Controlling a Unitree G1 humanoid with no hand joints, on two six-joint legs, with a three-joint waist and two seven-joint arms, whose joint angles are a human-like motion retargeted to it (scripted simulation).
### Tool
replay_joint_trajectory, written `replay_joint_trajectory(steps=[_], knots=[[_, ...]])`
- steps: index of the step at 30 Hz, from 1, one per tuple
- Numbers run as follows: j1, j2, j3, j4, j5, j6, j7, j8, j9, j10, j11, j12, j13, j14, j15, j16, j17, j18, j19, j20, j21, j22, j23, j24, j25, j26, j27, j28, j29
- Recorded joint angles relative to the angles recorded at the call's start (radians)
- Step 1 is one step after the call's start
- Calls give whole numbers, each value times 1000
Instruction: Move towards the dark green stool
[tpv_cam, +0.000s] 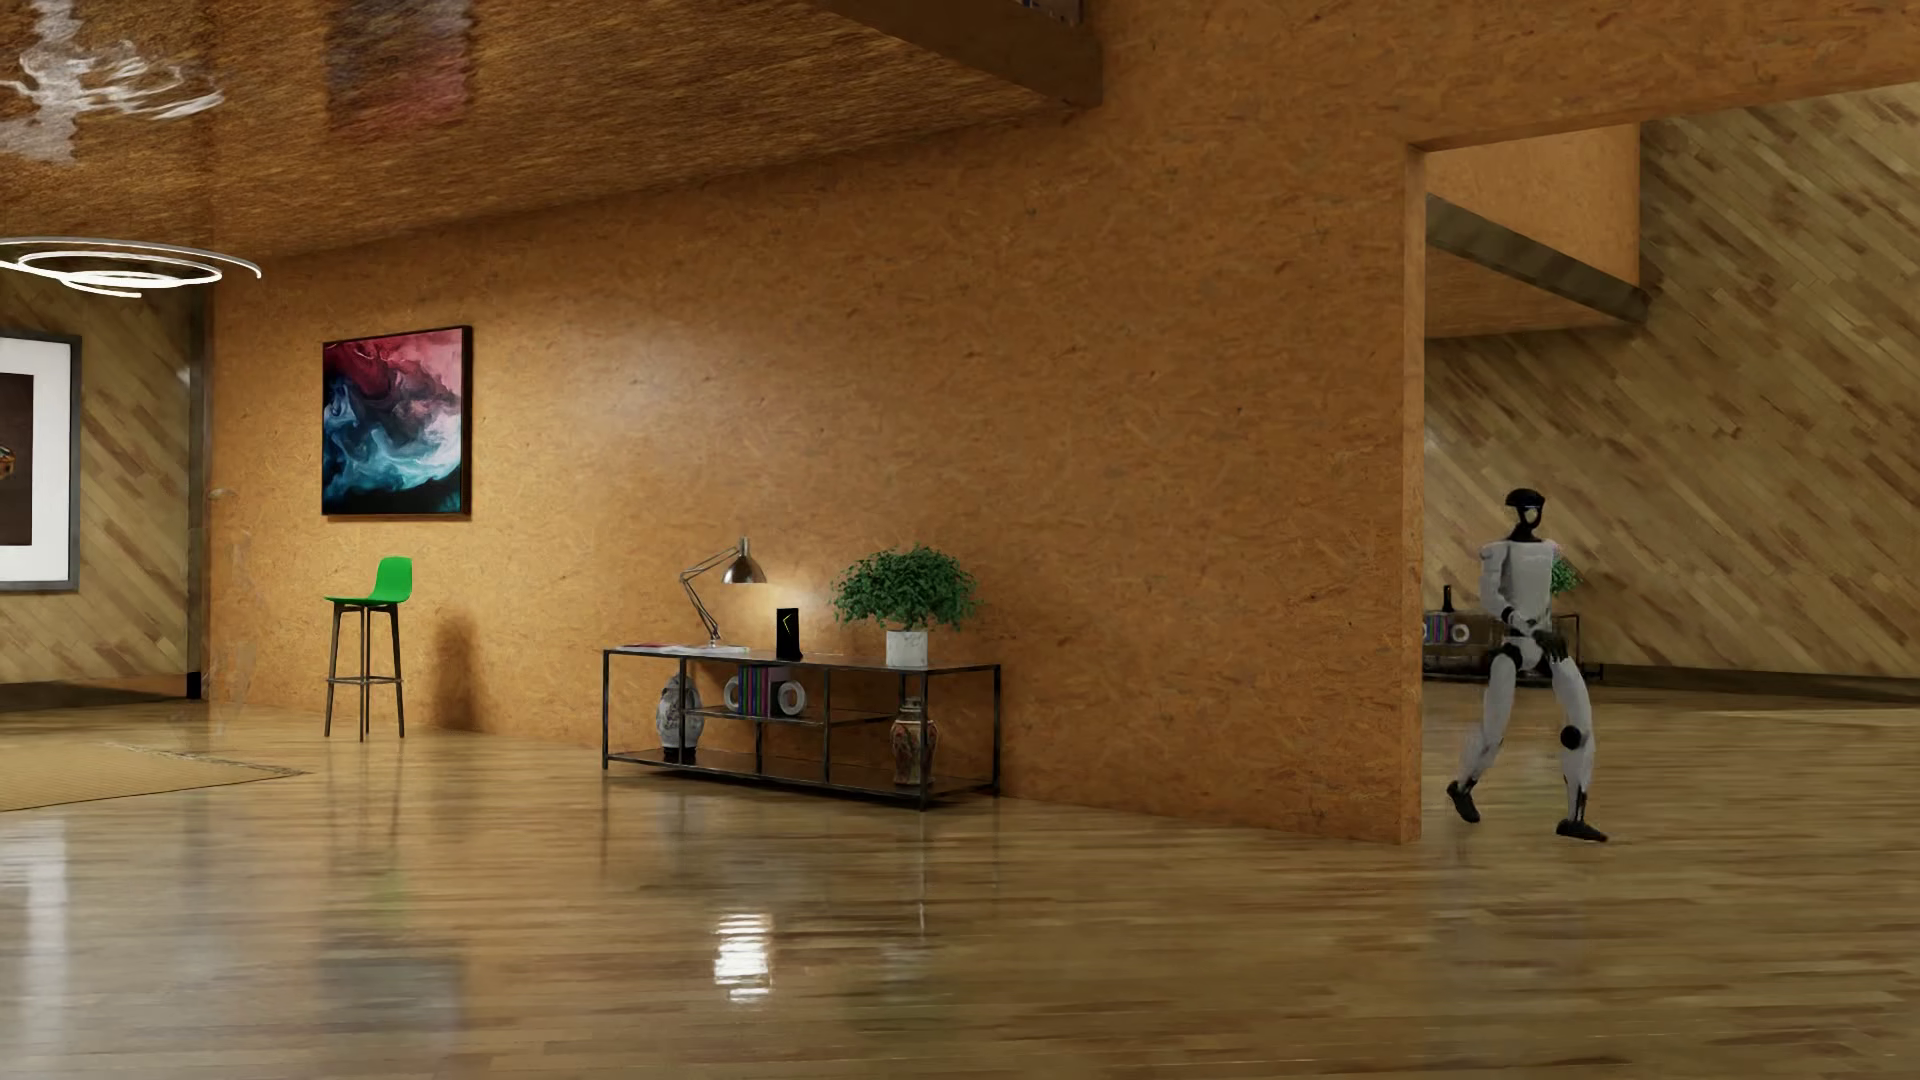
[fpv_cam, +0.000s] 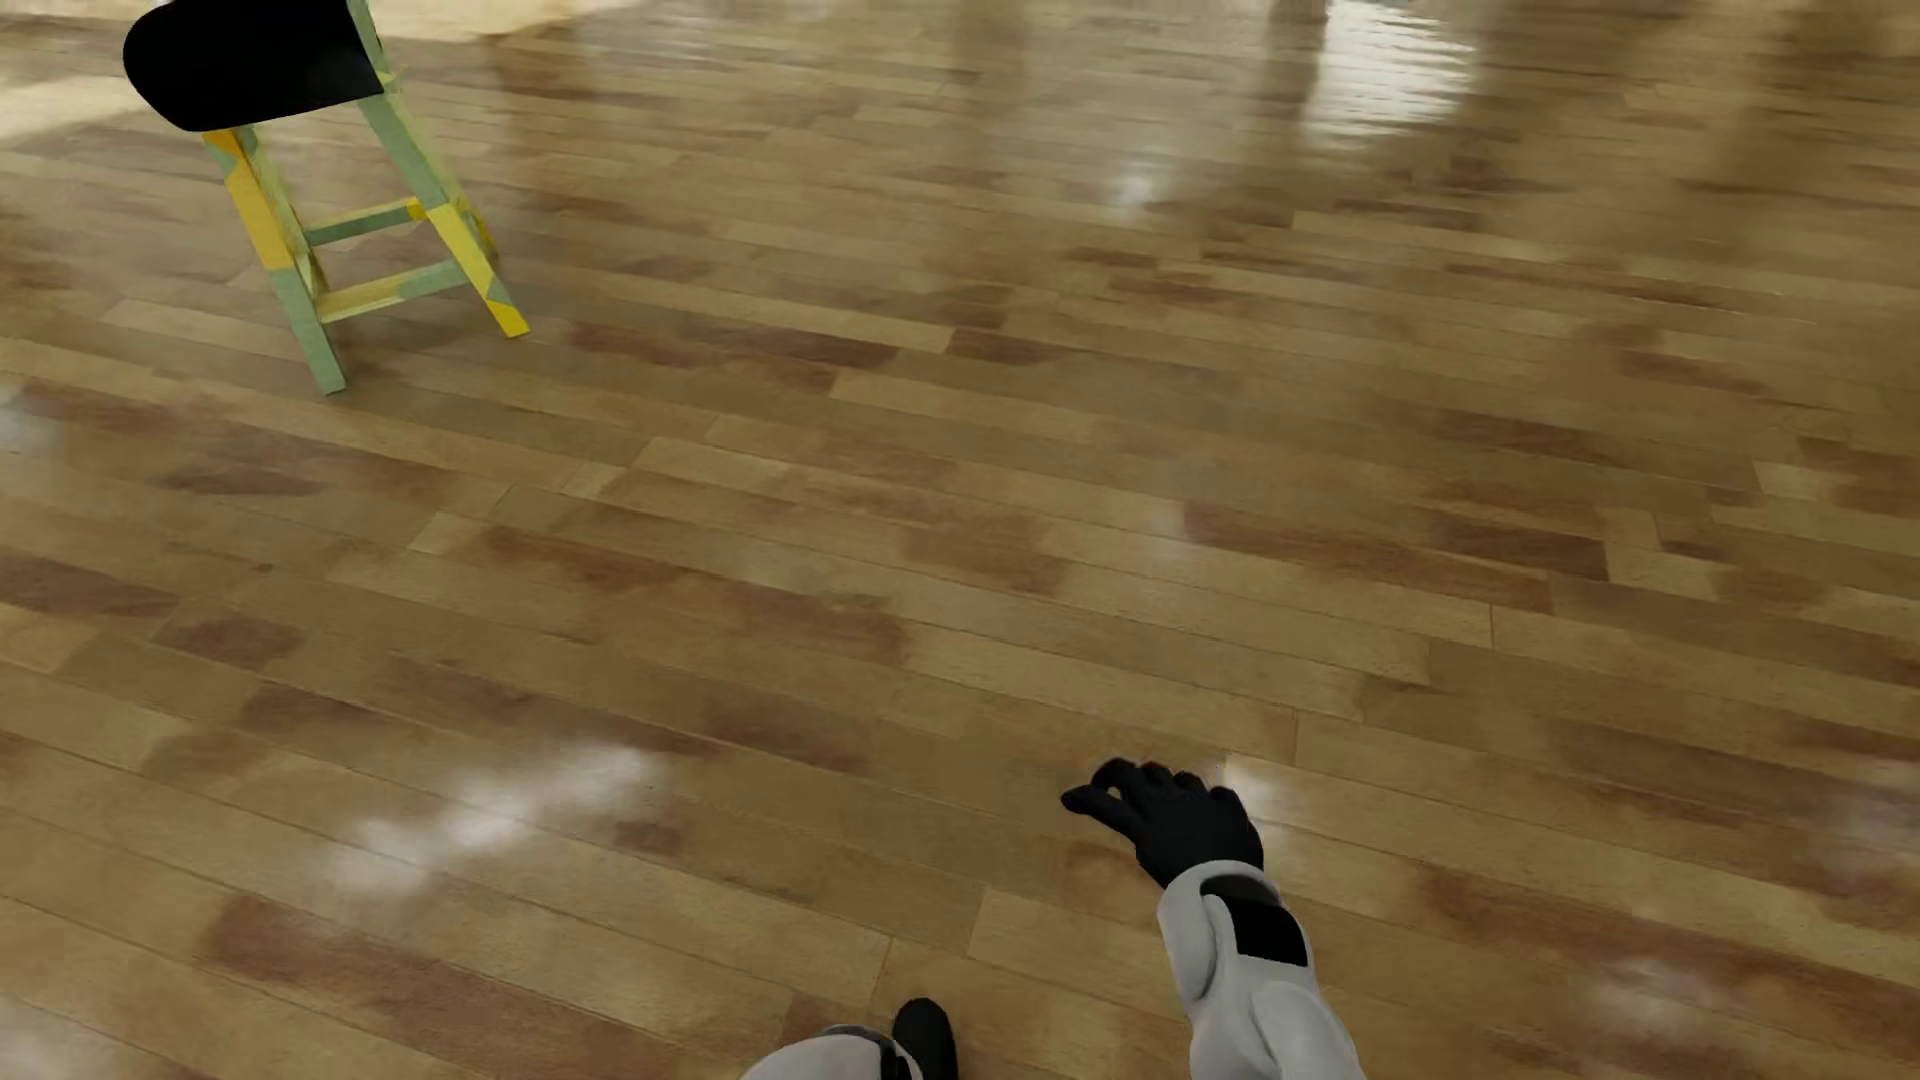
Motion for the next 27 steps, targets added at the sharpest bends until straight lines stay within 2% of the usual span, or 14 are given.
replay_joint_trajectory(steps=[2,3,6,7,12,14,15,16,18,20,22,23,25,27], knots=[[20,-117,12,6,-85,-34,36,-35,1,155,370,-40,47,-136,168,-70,-1,39,172,66,2,-34,185,-48,-30,-16,109,51,38],[58,-221,13,2,-142,-52,57,-35,5,176,582,-83,52,-194,263,-102,-6,30,198,82,16,-44,304,-67,-80,-20,173,72,67],[221,-539,-22,-28,-273,-103,71,-13,15,135,940,-303,142,-299,116,-108,-46,-2,116,26,72,-39,506,-20,-253,-32,206,91,148],[280,-638,-43,-45,-303,-114,61,-6,18,103,964,-389,214,-321,103,-99,-59,-12,98,8,26,-29,474,-3,-248,-46,190,105,131],[536,-909,-137,-103,-387,-146,-24,-158,29,-64,343,-826,548,-418,86,-49,36,-49,31,-104,-393,-35,243,10,77,-121,192,142,76],[652,-899,-154,-117,-279,-152,-32,-133,28,-164,-165,-924,582,-444,111,-41,27,-72,156,-125,-404,-75,253,-21,27,-142,220,161,87],[711,-914,-160,-117,-224,-149,-29,-32,29,-201,-284,-949,578,-457,75,-37,3,-88,148,-128,-380,-103,278,-41,-41,-154,212,171,103],[758,-924,-157,-120,-211,-148,-8,-67,28,-203,-276,-952,561,-475,68,-30,-28,-99,178,-134,-359,-133,311,-52,-120,-161,213,191,111],[837,-926,-159,-97,-220,-135,17,-181,32,-155,-109,-914,492,-458,132,-16,-49,-108,9,-156,-374,-180,342,-71,-218,-193,246,207,67],[840,-888,-173,-33,-228,-100,19,-232,39,36,27,-833,414,-294,211,-12,5,-86,-49,-188,-533,-183,264,-54,-91,-189,290,222,-25],[699,-841,-178,84,-189,-59,30,-244,50,449,130,-732,302,-73,112,-6,50,-138,-88,-191,-632,-128,205,-33,88,-149,297,182,-66],[607,-793,-171,137,-153,-39,16,-238,54,639,138,-679,237,-7,65,-5,48,-148,-84,-182,-612,-84,219,-27,119,-124,290,150,-64],[412,-667,-140,197,-81,-9,-34,-201,57,883,97,-564,93,-98,1,-3,23,-93,-74,-152,-482,13,308,-15,39,-63,243,91,-43],[227,-527,-99,239,-18,7,-79,-140,54,942,14,-457,-39,-91,-35,-6,1,-60,-60,-101,-292,75,327,-1,-90,-18,126,61,-34]])
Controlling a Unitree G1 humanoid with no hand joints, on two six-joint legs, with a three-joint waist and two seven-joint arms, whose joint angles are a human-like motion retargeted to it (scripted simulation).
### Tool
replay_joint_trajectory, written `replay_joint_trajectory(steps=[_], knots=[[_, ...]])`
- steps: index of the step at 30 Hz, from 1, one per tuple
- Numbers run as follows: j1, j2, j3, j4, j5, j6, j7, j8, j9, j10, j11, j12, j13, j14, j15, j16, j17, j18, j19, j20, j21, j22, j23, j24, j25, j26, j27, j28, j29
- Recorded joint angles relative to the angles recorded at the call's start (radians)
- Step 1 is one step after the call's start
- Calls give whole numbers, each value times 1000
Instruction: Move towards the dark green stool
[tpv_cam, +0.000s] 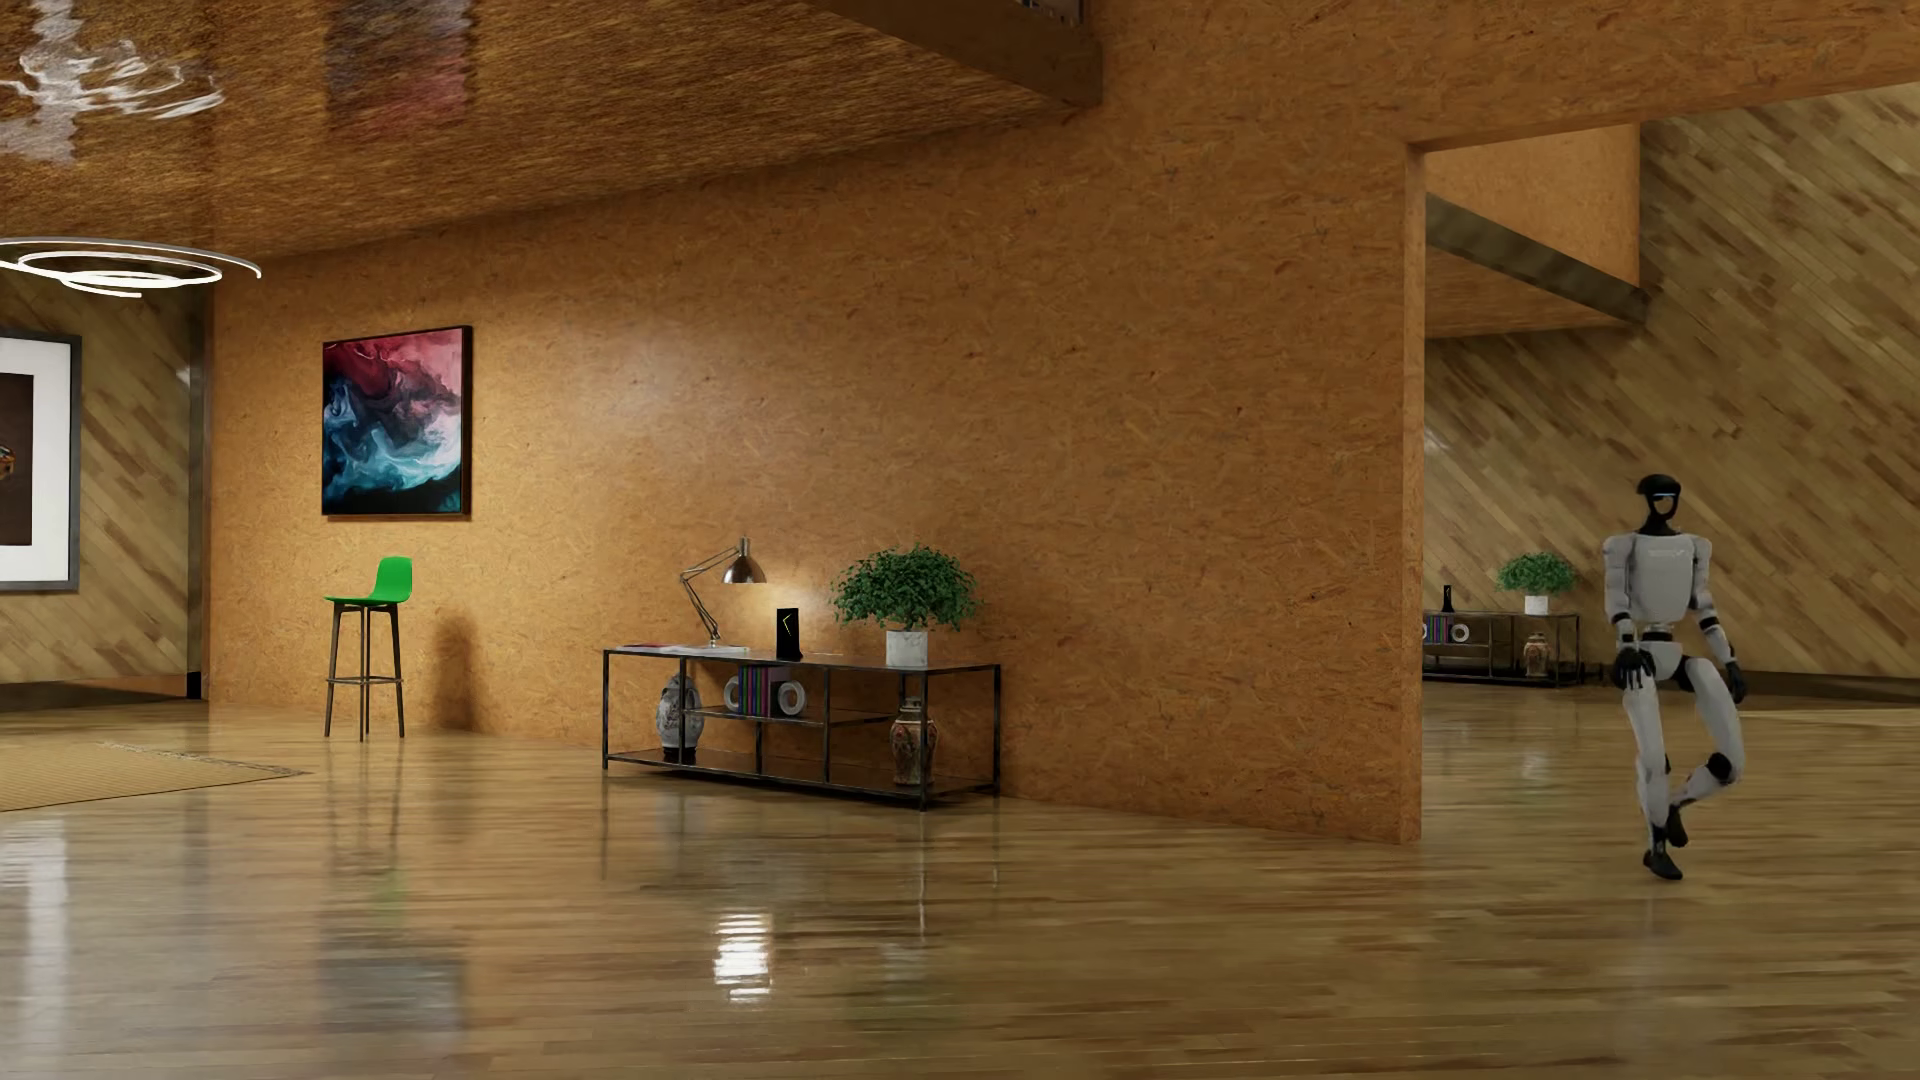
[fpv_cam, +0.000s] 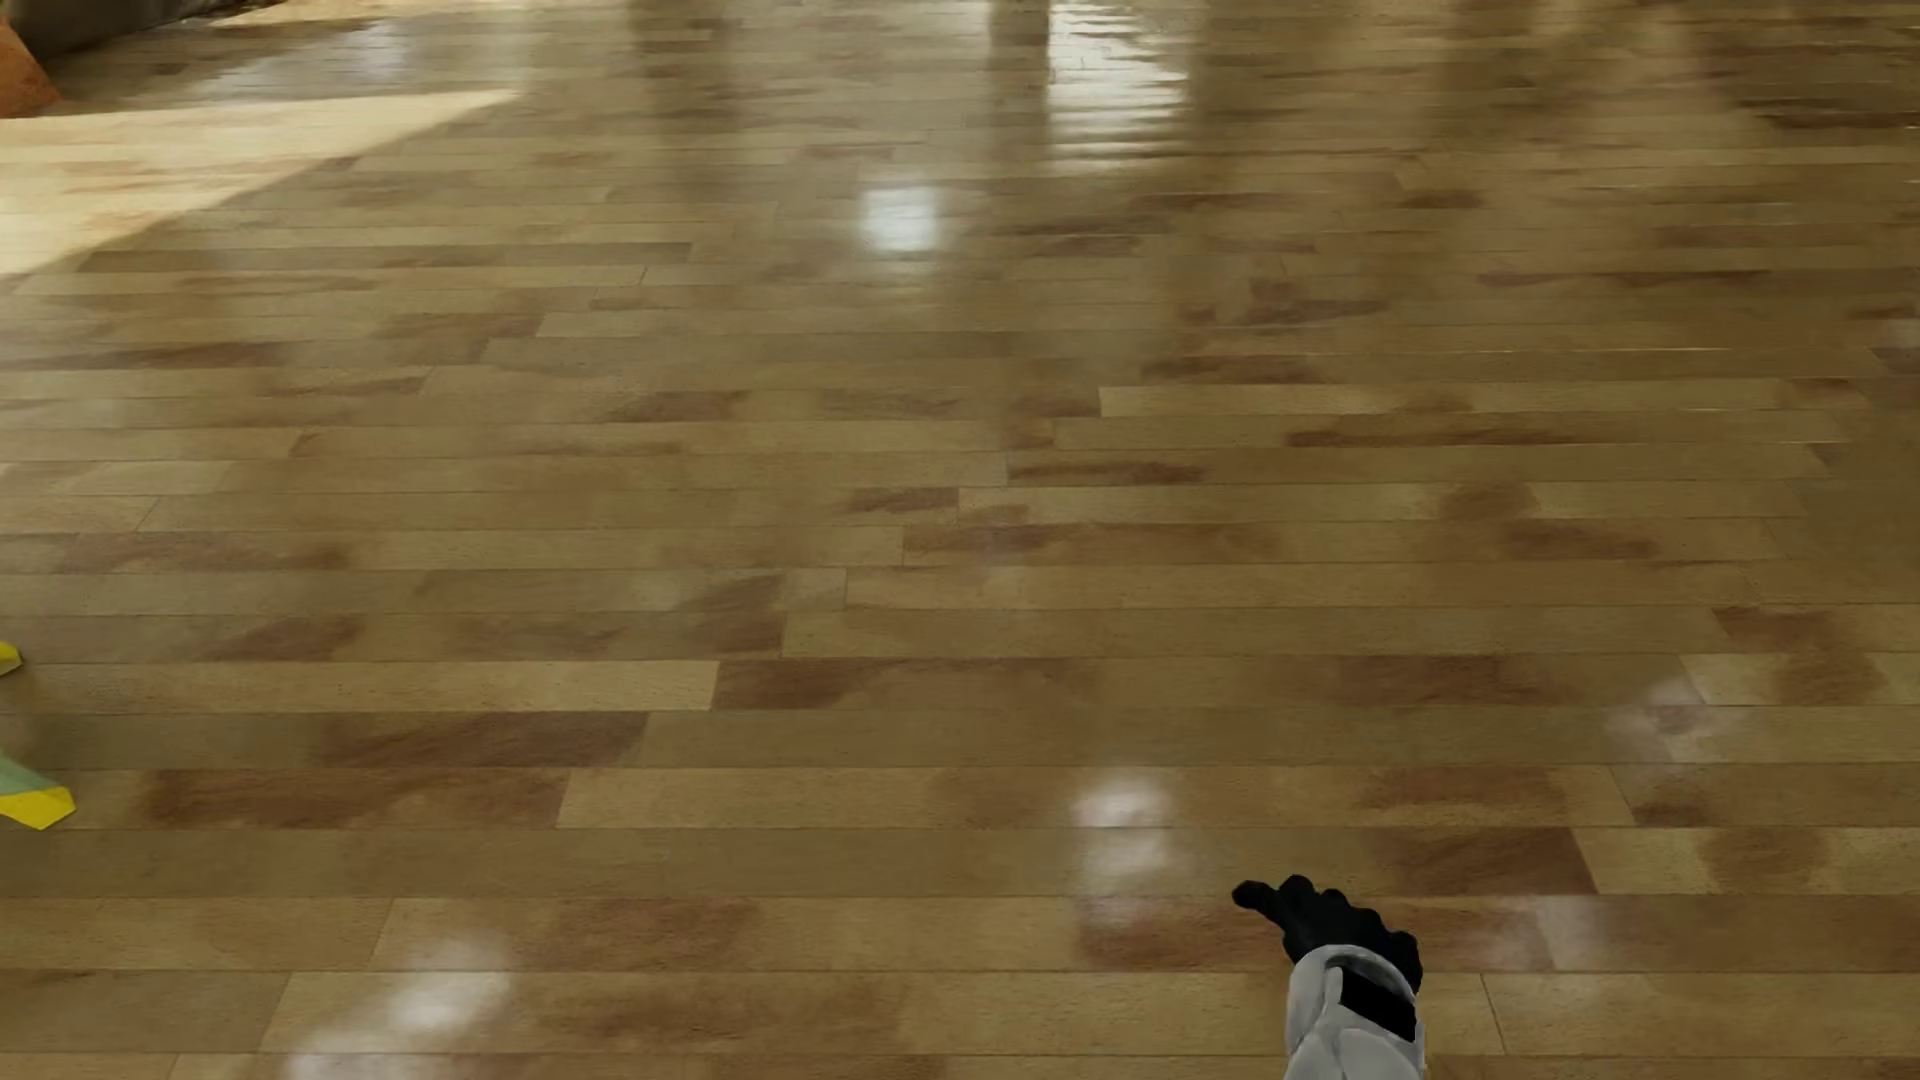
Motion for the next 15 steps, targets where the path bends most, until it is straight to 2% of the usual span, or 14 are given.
replay_joint_trajectory(steps=[1,2,4,5,6,7,8,9,10,11,12,13,14,15], knots=[[-78,66,22,0,22,4,-16,38,-4,-42,-36,63,-58,-8,-21,-5,1,-4,7,34,73,-1,-24,-6,-29,12,-70,-5,3],[-142,128,41,10,39,8,-10,76,-8,-131,-73,130,-107,-7,-42,-14,11,15,12,68,118,-17,-69,-22,-27,11,-113,-6,-9],[-221,241,68,7,63,15,9,135,-18,-439,-130,258,-165,5,-89,-29,50,-7,29,125,150,-54,-201,-56,65,-15,-148,9,-25],[-227,287,77,-16,73,19,11,156,-23,-678,-154,307,-177,26,-113,-39,78,-36,38,152,147,-71,-284,-71,155,-11,-158,13,-36],[-213,328,83,-62,77,21,-24,173,-27,-954,-171,344,-183,46,-139,-51,100,-53,46,171,142,-81,-365,-77,256,-12,-159,3,-33],[-196,369,85,-106,78,22,-74,184,-28,-1188,-185,370,-186,30,-165,-63,121,-92,47,186,135,-86,-442,-70,364,-3,-144,7,-24],[-209,406,84,-136,77,22,-79,182,-25,-1272,-174,385,-184,-20,-186,-70,142,-135,45,197,122,-85,-513,-59,487,6,-121,-2,-23],[-217,441,81,-160,71,22,-18,162,-21,-1258,-156,379,-176,3,-193,-68,143,-175,45,199,107,-76,-574,-44,601,9,-95,-27,-20],[-237,475,85,-184,60,19,4,139,-18,-1150,-129,366,-168,29,-195,-59,127,-136,48,200,99,-73,-616,-21,672,10,-78,-33,-23],[-244,512,93,-208,48,12,-5,126,-19,-1040,-91,354,-162,13,-158,-62,105,-106,63,218,103,-88,-633,-12,689,9,-59,-20,-24],[-231,529,102,-222,26,3,-12,120,-23,-977,-31,348,-160,81,-103,-82,70,-55,88,252,124,-116,-630,-26,631,4,-39,5,-27],[-220,517,110,-217,-8,-10,20,114,-24,-907,72,345,-162,99,-6,-117,3,20,96,293,183,-155,-597,-57,424,-1,-17,42,-12],[-221,468,116,-211,-45,-28,47,102,-21,-815,242,332,-156,28,86,-146,-47,38,127,326,235,-181,-559,-102,170,-11,-8,84,4],[-204,385,118,-210,-111,-47,71,75,-17,-757,457,299,-139,-42,176,-167,-94,34,242,340,289,-181,-502,-135,-121,-6,-1,109,53]])
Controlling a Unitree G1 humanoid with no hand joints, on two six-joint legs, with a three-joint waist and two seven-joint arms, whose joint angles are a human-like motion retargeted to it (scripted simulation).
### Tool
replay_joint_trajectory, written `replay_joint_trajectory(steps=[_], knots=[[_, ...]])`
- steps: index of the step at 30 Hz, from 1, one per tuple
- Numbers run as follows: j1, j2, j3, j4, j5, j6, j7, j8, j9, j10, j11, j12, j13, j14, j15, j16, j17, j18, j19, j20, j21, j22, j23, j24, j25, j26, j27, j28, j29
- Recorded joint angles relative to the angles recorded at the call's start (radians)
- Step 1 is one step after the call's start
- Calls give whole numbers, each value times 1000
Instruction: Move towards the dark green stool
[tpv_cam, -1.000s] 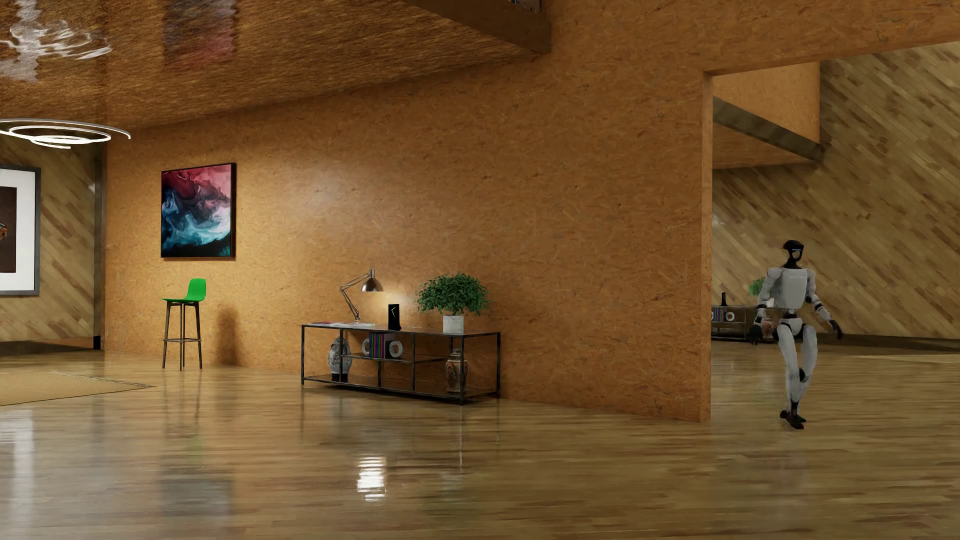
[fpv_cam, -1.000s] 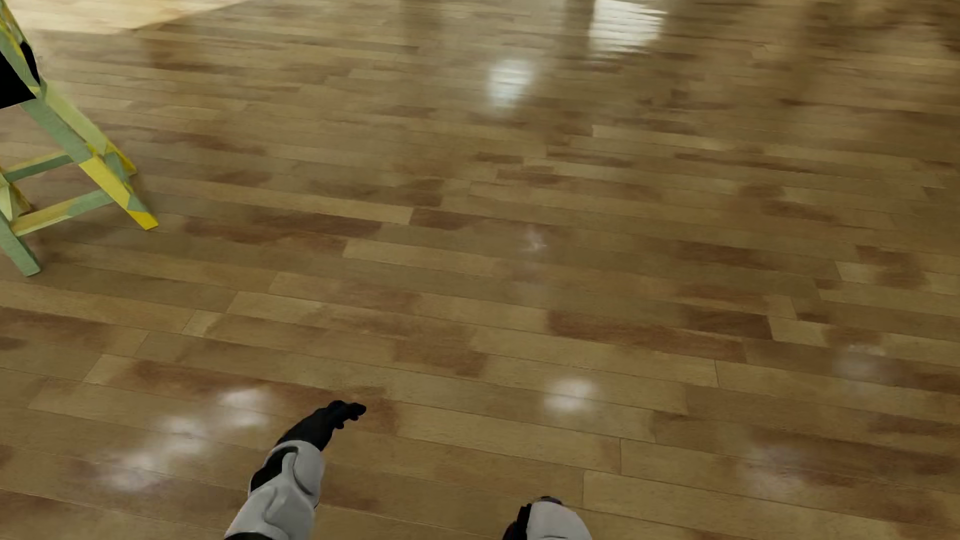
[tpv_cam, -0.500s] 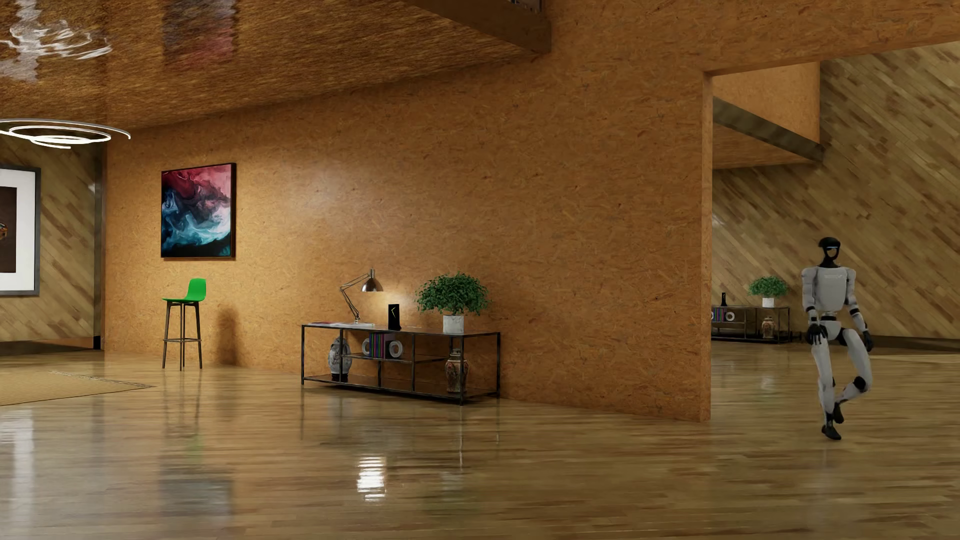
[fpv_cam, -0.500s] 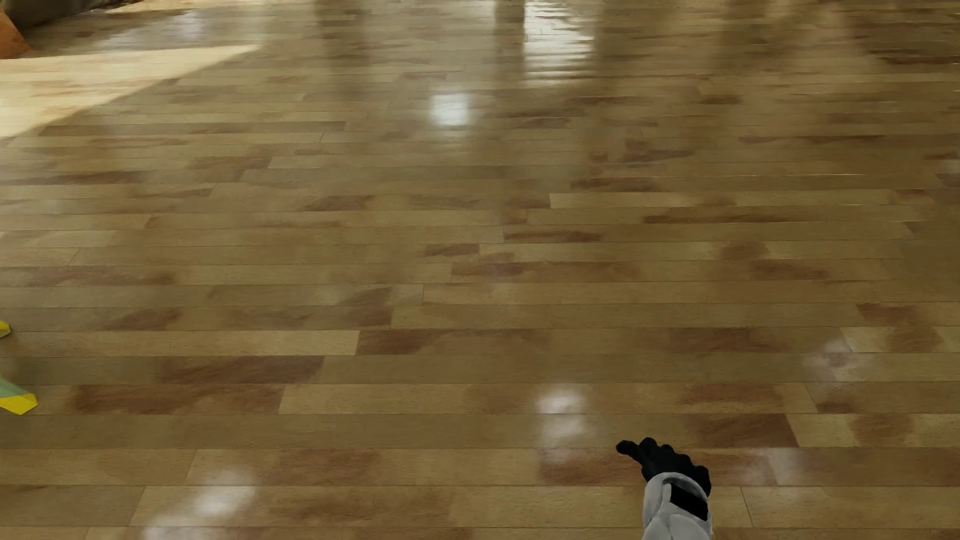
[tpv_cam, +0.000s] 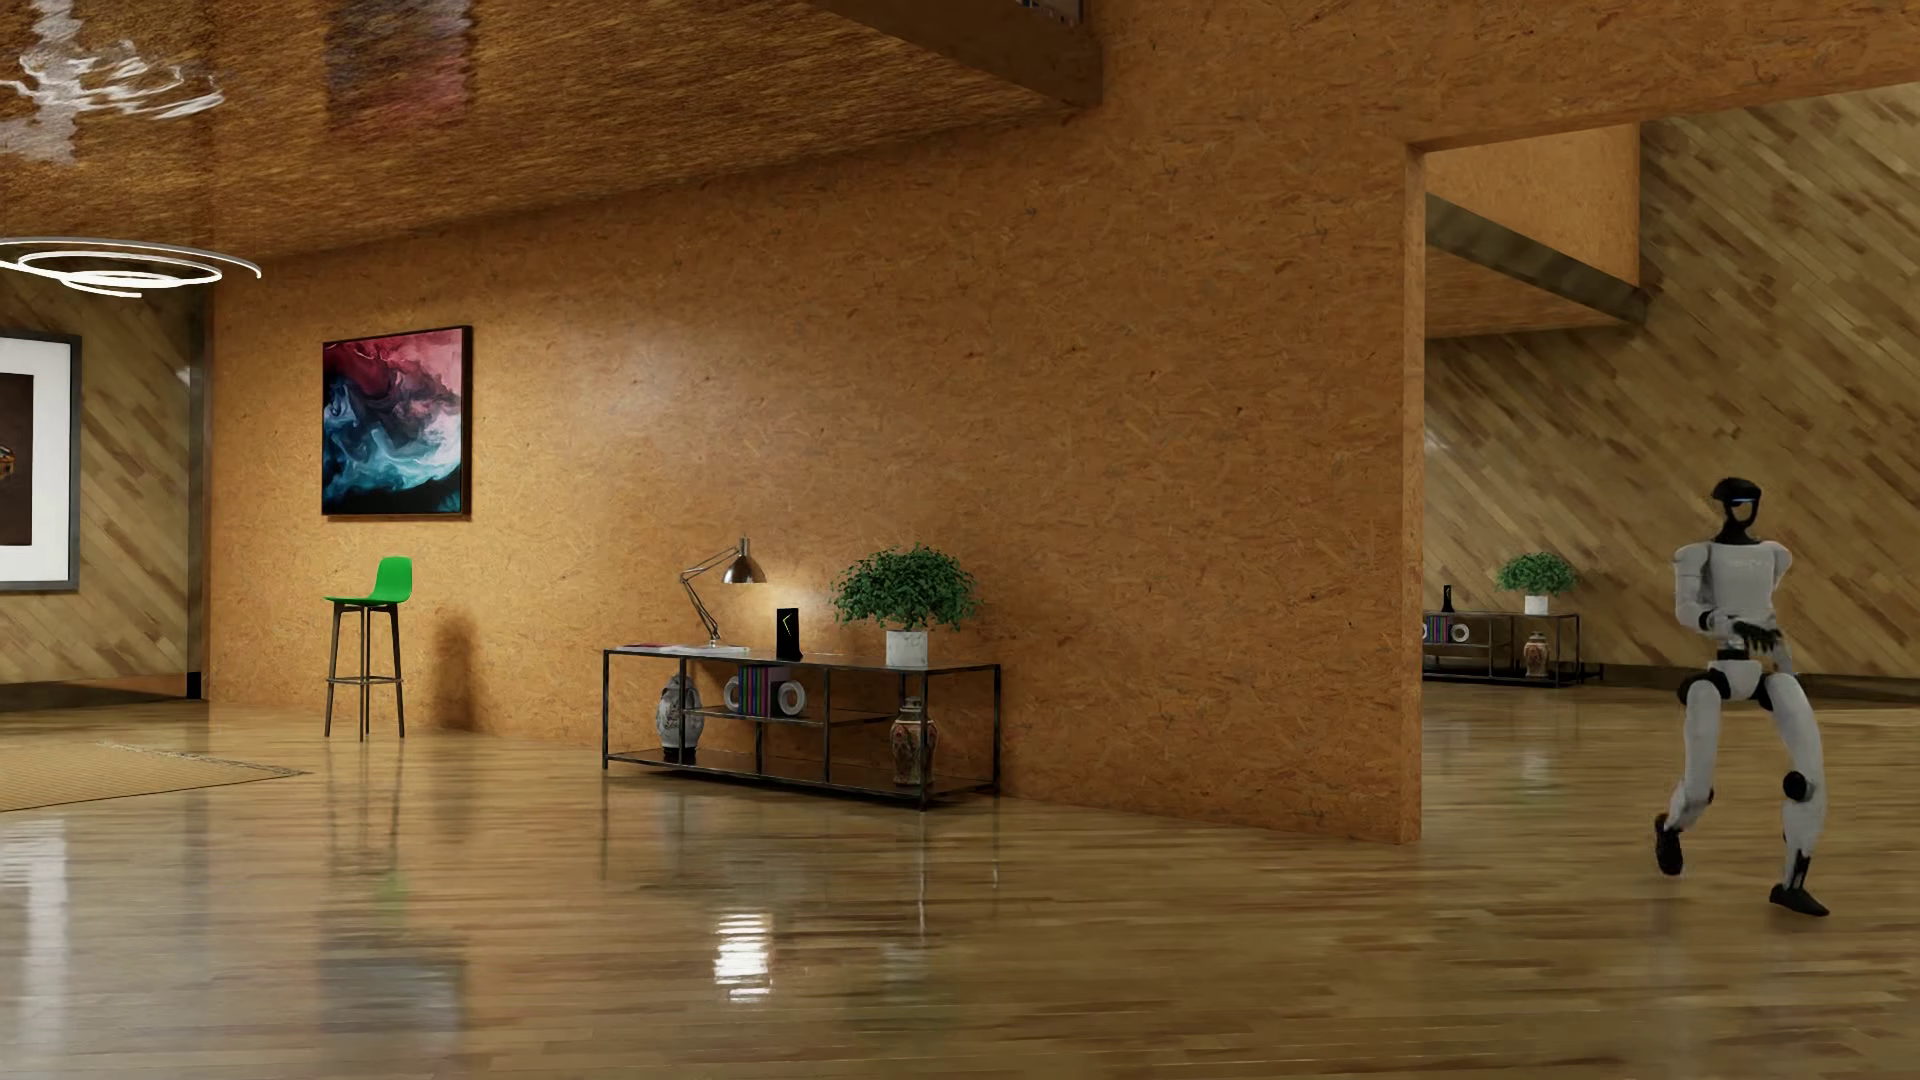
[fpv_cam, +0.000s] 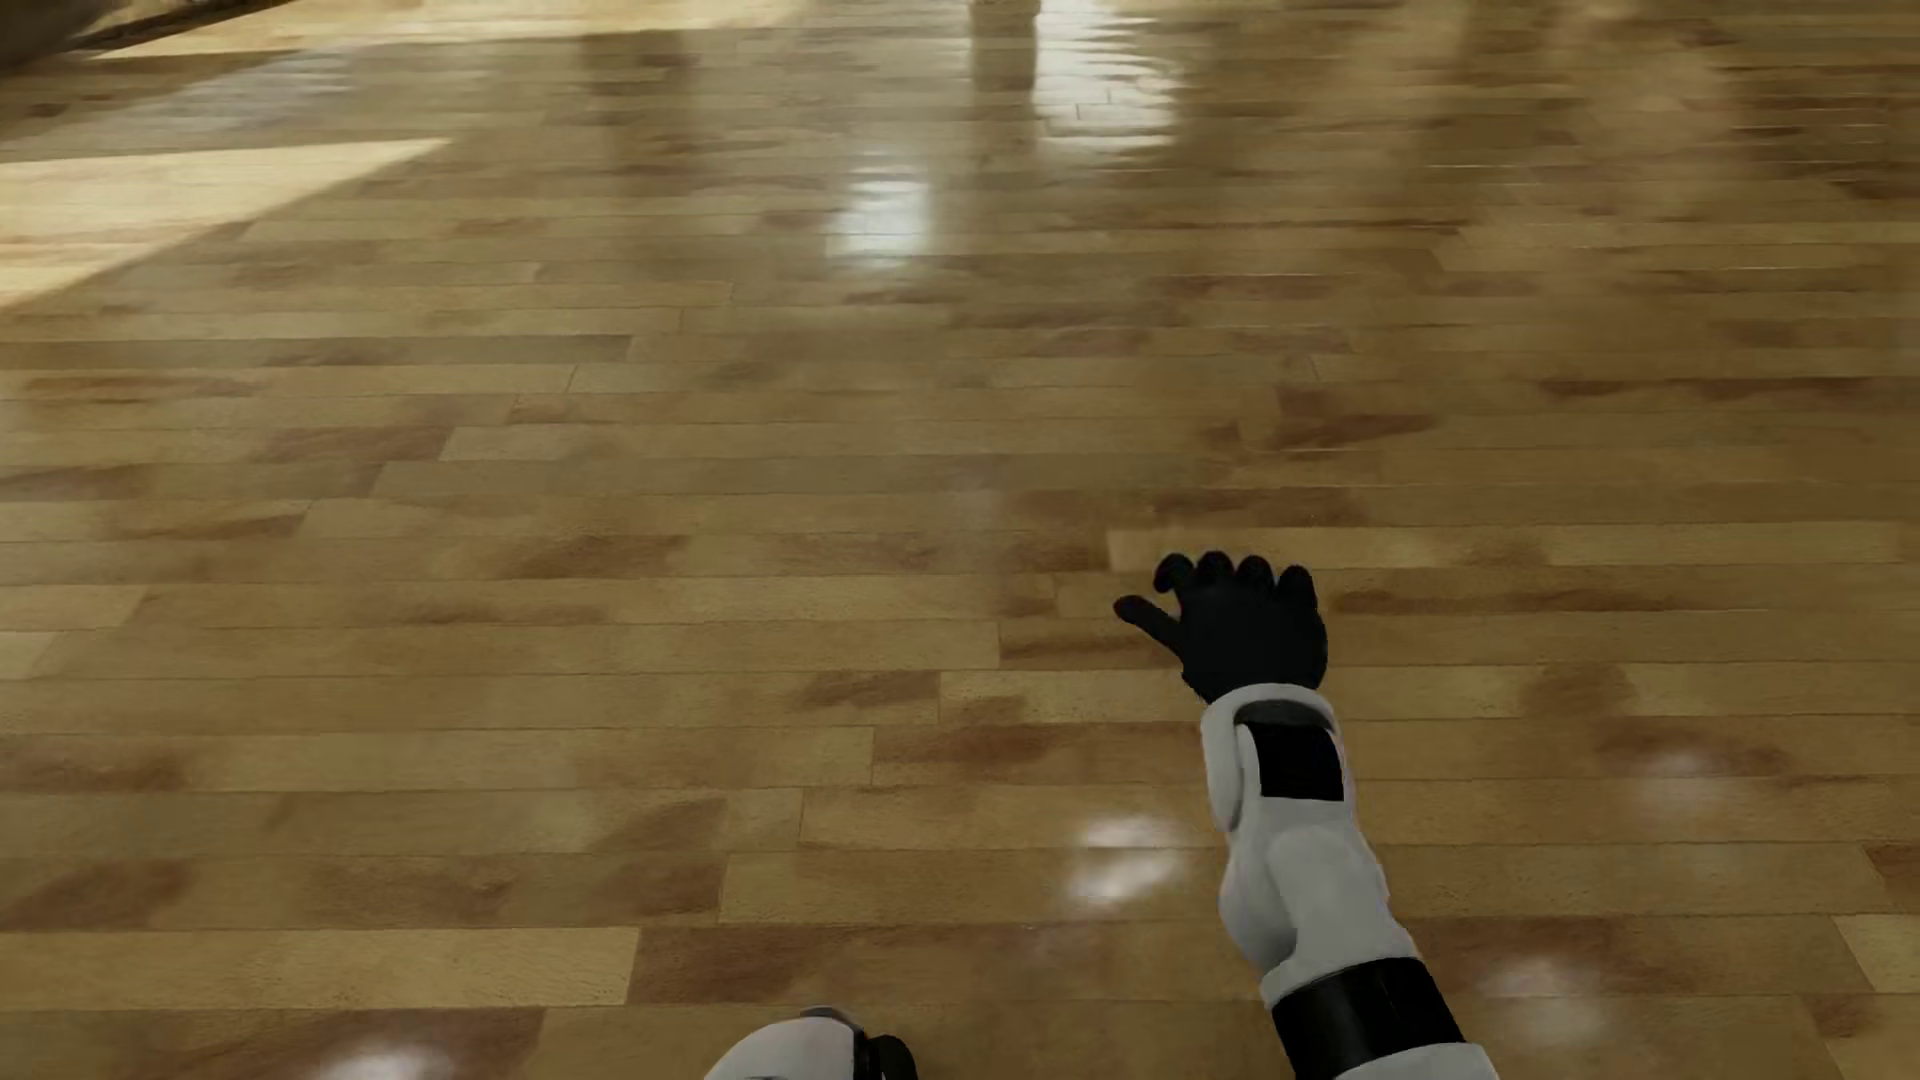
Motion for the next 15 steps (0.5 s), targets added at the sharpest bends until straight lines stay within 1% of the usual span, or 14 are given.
replay_joint_trajectory(steps=[1,2,3,4,5,6,7,8,9,10,11,12,13,15], knots=[[33,-102,-5,-2,-59,-22,22,4,4,27,198,-49,26,-59,91,1,-13,-5,16,-16,36,24,57,8,-231,22,-16,8,51],[78,-209,-14,-10,-119,-44,35,5,7,29,348,-113,74,-102,62,18,13,-13,-33,-50,21,62,109,37,-329,52,-38,-4,77],[128,-317,-29,-18,-155,-63,36,11,9,15,447,-186,138,-132,-6,40,65,-24,-42,-89,-46,101,160,74,-305,79,-31,-33,95],[180,-416,-49,-26,-186,-78,30,8,10,-14,491,-261,204,-155,-32,59,129,-35,-64,-138,-149,126,218,111,-183,83,-3,-66,91],[235,-510,-71,-38,-211,-88,19,0,11,-53,489,-335,265,-170,-27,71,179,-45,-83,-182,-260,131,289,131,-32,64,42,-87,85],[286,-595,-94,-51,-230,-95,6,-9,11,-89,443,-404,321,-188,-41,78,200,-54,-89,-228,-353,124,370,141,92,36,98,-95,91],[333,-665,-114,-62,-255,-100,-10,-32,10,-124,352,-476,378,-208,-61,87,209,-63,-105,-276,-412,113,442,152,172,2,156,-87,96],[376,-719,-130,-70,-284,-102,-27,-69,10,-154,216,-546,445,-229,-64,98,197,-73,-117,-323,-409,91,509,155,175,-30,190,-75,108],[416,-746,-141,-80,-313,-105,-39,-127,10,-181,35,-611,521,-249,-64,106,173,-82,-128,-361,-352,62,560,146,117,-68,201,-40,120],[462,-752,-149,-90,-319,-108,-47,-185,10,-216,-191,-668,602,-268,-32,116,153,-92,-117,-392,-275,35,586,133,39,-101,178,11,129],[509,-741,-153,-98,-289,-111,-48,-219,10,-253,-456,-710,678,-285,-10,126,139,-104,-79,-409,-219,3,596,111,-25,-132,130,68,142],[563,-752,-159,-104,-238,-110,-42,-171,12,-291,-658,-734,742,-301,-35,136,135,-118,-33,-419,-201,-29,597,92,-59,-149,77,107,158],[621,-772,-163,-106,-195,-108,-25,-99,13,-322,-759,-740,790,-317,-73,141,141,-132,-13,-412,-227,-65,595,61,-52,-158,40,127,192],[727,-782,-161,-104,-185,-100,37,-184,15,-332,-655,-695,826,-329,-31,147,149,-158,-107,-371,-297,-127,596,-21,-33,-167,15,135,315]])
